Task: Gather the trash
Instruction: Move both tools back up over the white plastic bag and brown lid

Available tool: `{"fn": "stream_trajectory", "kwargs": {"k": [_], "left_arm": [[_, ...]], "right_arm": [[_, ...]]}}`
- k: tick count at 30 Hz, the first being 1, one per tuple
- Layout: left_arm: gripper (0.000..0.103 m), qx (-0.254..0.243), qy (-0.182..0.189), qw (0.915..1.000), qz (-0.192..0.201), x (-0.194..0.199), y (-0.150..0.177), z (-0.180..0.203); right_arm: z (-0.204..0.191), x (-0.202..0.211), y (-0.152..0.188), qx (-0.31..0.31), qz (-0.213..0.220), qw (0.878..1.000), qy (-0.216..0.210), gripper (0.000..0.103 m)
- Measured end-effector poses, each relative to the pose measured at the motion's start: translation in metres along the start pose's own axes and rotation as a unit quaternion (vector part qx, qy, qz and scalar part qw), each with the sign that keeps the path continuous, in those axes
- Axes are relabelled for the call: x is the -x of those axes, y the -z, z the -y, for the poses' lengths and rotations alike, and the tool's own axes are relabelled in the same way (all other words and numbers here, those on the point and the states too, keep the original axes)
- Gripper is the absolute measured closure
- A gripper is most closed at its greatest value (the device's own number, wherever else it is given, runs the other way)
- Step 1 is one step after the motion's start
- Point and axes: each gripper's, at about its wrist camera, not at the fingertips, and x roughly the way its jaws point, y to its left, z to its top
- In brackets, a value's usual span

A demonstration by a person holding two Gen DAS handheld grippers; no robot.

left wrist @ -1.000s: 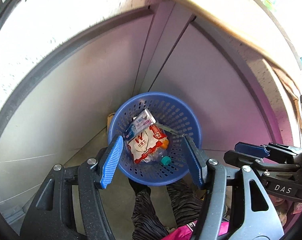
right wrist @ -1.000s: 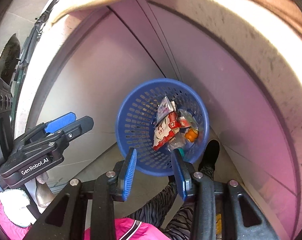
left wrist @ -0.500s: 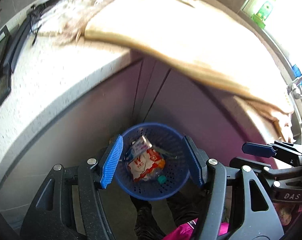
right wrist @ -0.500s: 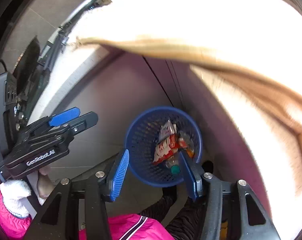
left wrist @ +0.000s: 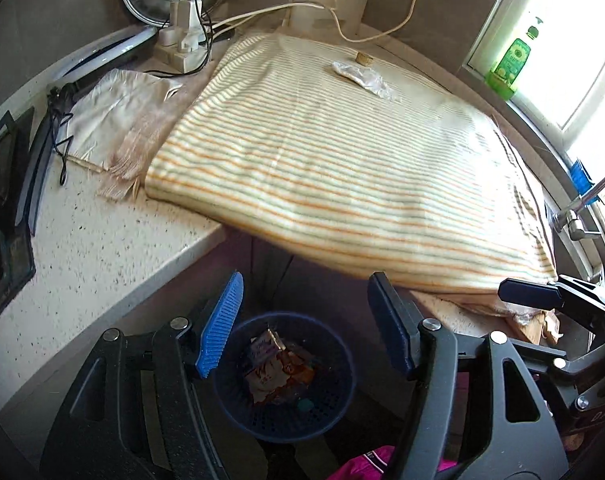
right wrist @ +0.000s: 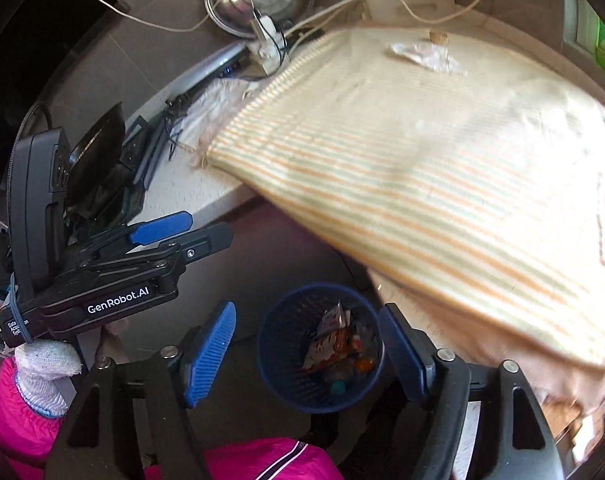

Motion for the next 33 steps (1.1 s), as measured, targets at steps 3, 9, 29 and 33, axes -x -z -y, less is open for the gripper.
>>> {"fn": "stream_trajectory", "kwargs": {"k": [3, 9, 29, 33], "left_arm": [[0.032, 0.001, 0.002, 1.0, 0.008, -0.001, -0.014, 0.006], [0.03, 0.008, 0.007, 0.9998, 0.019, -0.009, -0.041, 0.019], [0.024, 0.019, 0.011, 0.999, 0.039, -0.067, -0.142, 0.078], [0.024, 0.02, 0.013, 0.9992, 0.033, -0.089, -0.163, 0.086]], "right_arm": [[0.008, 0.01, -0.01, 0.007, 0.016, 1.0, 0.004, 0.021], [0.033, 0.031, -0.04, 0.01, 0.047, 0.999, 0.017, 0.017], [0.155, 0.067, -0.165, -0.029, 0.157, 0.986, 0.043, 0.0], [0.179, 0.059, -0.195, -0.039, 0.161, 0.985, 0.041, 0.0]]}}
